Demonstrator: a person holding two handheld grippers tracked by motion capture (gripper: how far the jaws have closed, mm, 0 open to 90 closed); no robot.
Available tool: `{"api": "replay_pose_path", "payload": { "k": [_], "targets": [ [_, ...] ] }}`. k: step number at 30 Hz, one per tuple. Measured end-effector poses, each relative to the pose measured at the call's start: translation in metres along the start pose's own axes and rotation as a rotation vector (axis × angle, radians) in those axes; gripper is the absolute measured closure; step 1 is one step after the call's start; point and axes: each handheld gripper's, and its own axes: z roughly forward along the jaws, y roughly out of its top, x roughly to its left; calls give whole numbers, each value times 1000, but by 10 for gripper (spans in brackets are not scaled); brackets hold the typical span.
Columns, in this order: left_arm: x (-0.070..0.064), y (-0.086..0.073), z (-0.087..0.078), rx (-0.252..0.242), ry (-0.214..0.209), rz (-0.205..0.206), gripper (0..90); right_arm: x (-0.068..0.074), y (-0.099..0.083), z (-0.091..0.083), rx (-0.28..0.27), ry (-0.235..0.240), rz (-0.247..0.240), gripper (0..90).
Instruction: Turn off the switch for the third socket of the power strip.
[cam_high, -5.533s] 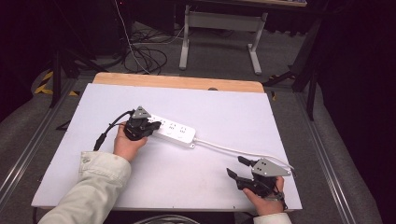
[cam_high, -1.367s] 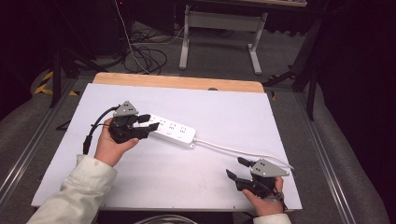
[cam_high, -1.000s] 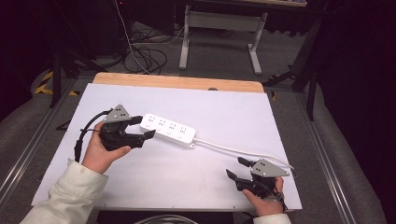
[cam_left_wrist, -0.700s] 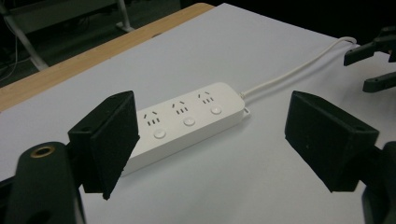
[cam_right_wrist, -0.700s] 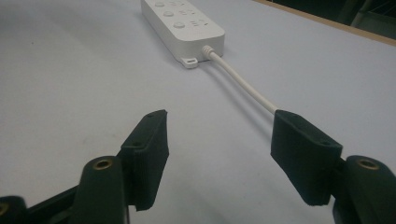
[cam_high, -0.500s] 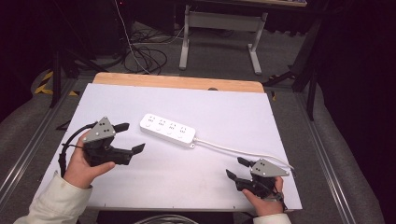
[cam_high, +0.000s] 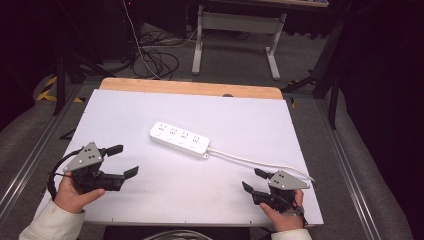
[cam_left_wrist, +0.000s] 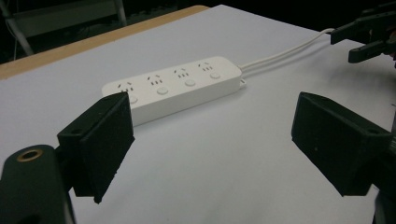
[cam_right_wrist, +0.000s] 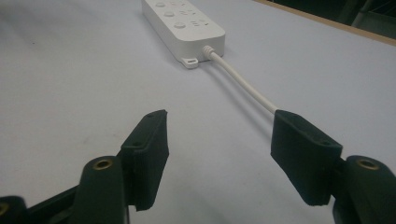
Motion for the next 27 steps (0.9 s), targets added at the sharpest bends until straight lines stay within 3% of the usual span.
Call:
{"api": "replay_pose_path", "payload": {
  "k": [2,6,9,12,21,27],
  "targets": [
    [1,-7,-2,-9,-1,-25,133,0,0,0,0,2,0,372],
    [4,-19,-5,-5,23,-27,130,0,0,0,0,3,0,372],
    [2,-26,-6,42,82,30,134,0,0,0,-1,4,-1,372],
    [0,-32,-5,69,88,50,128,0,0,0,-2,6,-2,372],
    [5,-56,-4,76,29,-59,123,1,0,0,3,12,-4,372],
    [6,-66,-5,89,20,-85,128,1,0,0,4,15,-4,372]
  ]
}}
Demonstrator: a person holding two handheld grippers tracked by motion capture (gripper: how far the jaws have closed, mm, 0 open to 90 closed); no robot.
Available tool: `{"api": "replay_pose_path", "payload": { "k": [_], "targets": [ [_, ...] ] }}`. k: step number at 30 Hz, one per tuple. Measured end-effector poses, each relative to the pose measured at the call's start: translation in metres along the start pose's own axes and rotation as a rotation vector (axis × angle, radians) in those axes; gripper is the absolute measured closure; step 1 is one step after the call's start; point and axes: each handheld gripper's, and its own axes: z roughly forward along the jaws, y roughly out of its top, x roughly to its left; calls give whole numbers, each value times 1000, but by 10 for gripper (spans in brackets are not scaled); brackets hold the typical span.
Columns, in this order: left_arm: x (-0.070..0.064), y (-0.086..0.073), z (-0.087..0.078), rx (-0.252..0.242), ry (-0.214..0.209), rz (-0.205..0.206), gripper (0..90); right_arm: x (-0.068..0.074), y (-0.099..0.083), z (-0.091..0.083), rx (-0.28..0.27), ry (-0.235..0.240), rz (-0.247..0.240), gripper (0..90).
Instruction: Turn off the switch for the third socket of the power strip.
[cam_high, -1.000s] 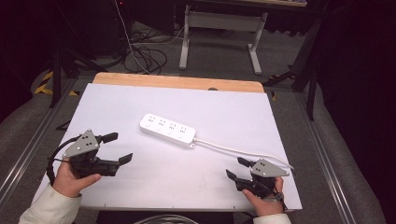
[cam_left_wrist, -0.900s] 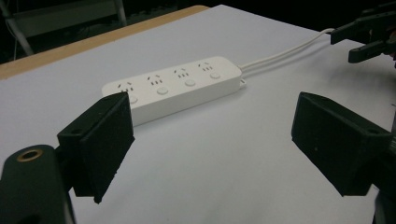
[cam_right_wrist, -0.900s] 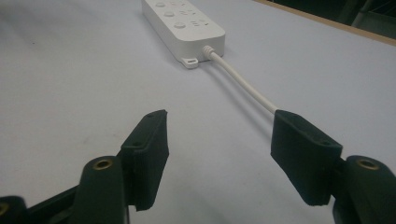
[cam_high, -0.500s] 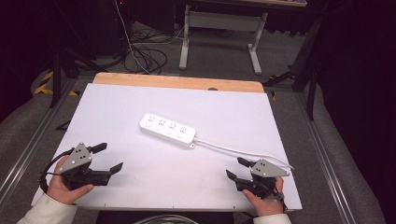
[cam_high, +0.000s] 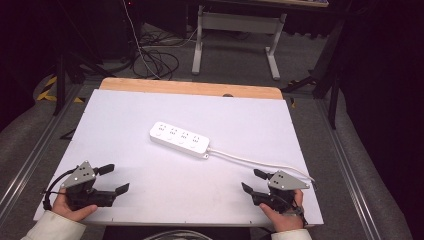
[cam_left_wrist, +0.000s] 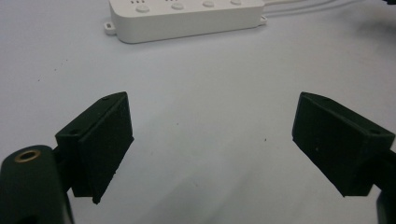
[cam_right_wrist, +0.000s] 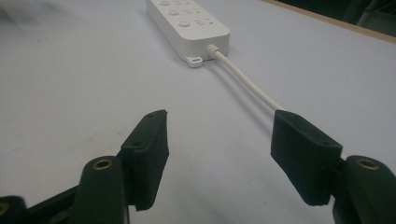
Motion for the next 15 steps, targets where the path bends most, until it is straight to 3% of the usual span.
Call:
{"api": "replay_pose_path", "payload": {
  "k": [8,12,15],
  "targets": [
    [-2,3,1,-16,15,20,135,0,0,0,1,0,-3,372],
    [-3,5,0,-5,64,35,97,0,0,0,3,-2,-2,372],
    [-2,5,-3,-18,64,49,114,1,0,0,3,-3,-3,372]
  ]
}}
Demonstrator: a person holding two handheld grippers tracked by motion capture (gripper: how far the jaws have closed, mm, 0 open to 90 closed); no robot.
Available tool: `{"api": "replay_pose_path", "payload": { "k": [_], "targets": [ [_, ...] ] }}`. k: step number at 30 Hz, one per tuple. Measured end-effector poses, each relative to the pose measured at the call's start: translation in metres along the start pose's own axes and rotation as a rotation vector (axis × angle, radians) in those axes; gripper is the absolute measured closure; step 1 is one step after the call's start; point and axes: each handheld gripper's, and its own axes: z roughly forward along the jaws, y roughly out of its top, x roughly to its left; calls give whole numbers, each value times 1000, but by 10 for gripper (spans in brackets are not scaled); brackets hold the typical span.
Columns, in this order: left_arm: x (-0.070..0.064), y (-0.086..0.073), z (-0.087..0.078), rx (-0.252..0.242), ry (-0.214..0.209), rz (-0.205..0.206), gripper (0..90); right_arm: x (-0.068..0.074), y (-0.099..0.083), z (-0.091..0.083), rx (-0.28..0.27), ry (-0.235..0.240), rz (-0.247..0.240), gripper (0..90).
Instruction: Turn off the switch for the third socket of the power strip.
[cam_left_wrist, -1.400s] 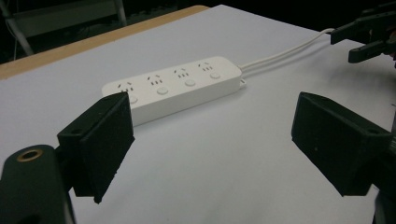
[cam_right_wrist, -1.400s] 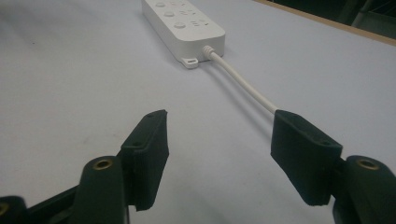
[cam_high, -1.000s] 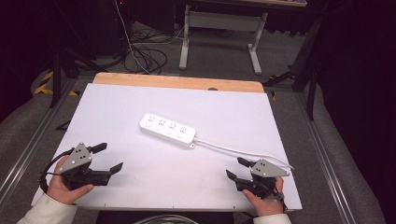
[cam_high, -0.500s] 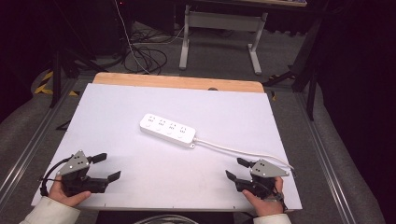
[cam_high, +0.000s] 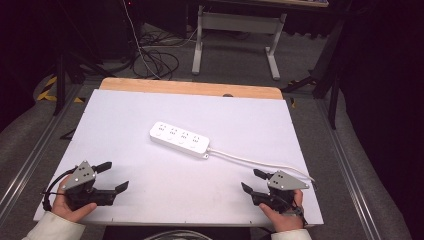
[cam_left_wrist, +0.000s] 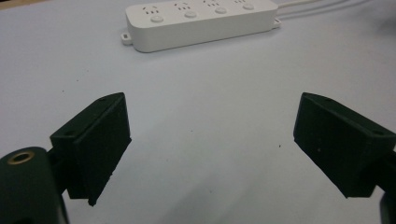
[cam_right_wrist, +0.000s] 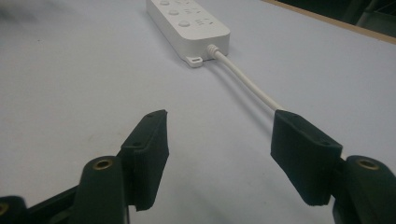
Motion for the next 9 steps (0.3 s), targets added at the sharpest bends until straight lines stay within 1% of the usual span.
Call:
{"api": "replay_pose_path", "payload": {
  "k": [3,4,6,9],
  "targets": [
    [-1,1,-1,-22,-1,2,113,0,-1,0,2,-1,1,372],
    [-1,1,0,-26,-5,-4,112,0,-1,-1,2,-1,1,372],
    [0,2,0,-28,-6,1,109,0,-1,-2,1,-3,3,372],
    [1,2,0,-24,-22,-28,100,0,-1,-2,0,-8,4,372]
  ]
}}
